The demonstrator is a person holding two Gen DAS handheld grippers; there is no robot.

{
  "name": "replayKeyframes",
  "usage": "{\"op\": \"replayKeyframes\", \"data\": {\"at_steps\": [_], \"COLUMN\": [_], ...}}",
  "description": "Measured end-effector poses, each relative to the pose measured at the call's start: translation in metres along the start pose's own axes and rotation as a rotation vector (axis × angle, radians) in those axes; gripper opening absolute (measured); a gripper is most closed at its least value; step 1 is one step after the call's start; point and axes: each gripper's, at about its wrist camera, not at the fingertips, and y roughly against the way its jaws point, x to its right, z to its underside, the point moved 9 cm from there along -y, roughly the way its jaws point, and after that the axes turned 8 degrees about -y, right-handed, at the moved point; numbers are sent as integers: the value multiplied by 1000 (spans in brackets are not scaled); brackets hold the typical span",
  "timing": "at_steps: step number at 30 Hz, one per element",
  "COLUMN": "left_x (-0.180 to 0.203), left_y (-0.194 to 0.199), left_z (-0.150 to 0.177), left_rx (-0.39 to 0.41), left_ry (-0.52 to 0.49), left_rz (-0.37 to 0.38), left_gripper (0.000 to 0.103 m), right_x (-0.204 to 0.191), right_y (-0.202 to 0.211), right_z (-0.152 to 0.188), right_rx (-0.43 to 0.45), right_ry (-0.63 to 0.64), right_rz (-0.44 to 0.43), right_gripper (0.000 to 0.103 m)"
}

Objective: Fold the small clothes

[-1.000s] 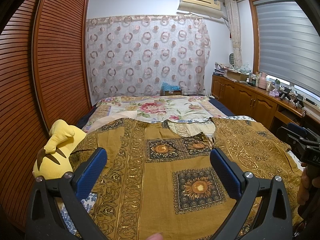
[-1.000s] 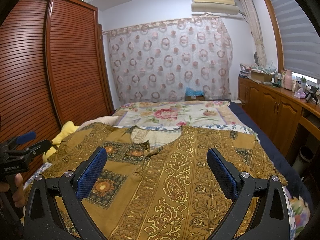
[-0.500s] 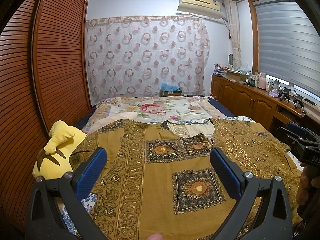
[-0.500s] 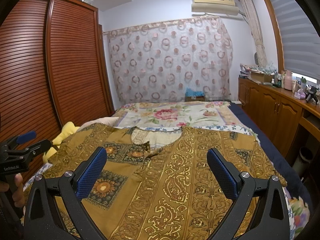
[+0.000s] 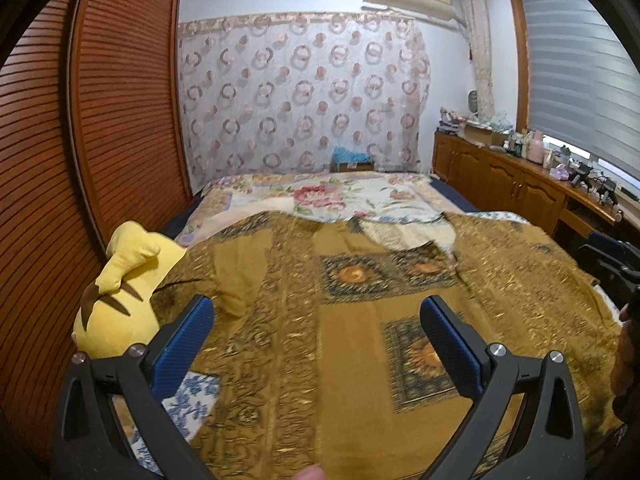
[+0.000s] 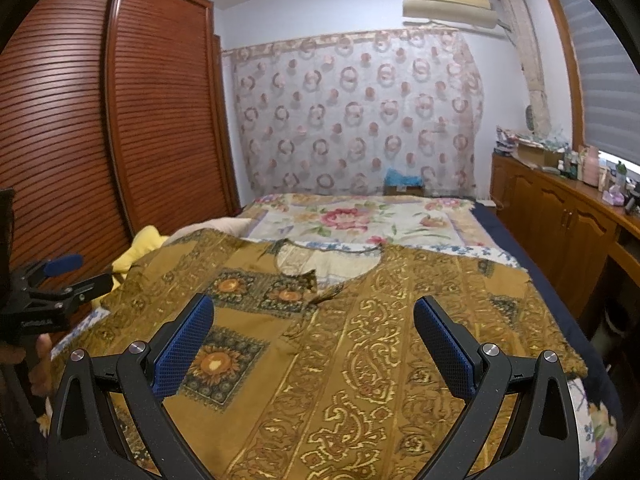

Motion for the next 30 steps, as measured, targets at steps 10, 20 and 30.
{"op": "replayKeyframes", "data": {"at_steps": [10, 20, 30], "left_x": [-47, -94, -139], "left_y": [-14, -41, -64], "left_z": [28, 67, 88], "left_rx": [-55, -169, -250], "left_ry": [20, 45, 73], "left_rz": [-29, -5, -11], "left_gripper": [103, 103, 101], "right_x": [-16, -38, -66], "right_y": [-21, -51, -80], "right_z": [16, 28, 41], "right_rx": [-65, -147, -223], "right_ry": [14, 33, 106], "right_rz": [-66, -150, -189], "right_gripper": [102, 102, 102]}}
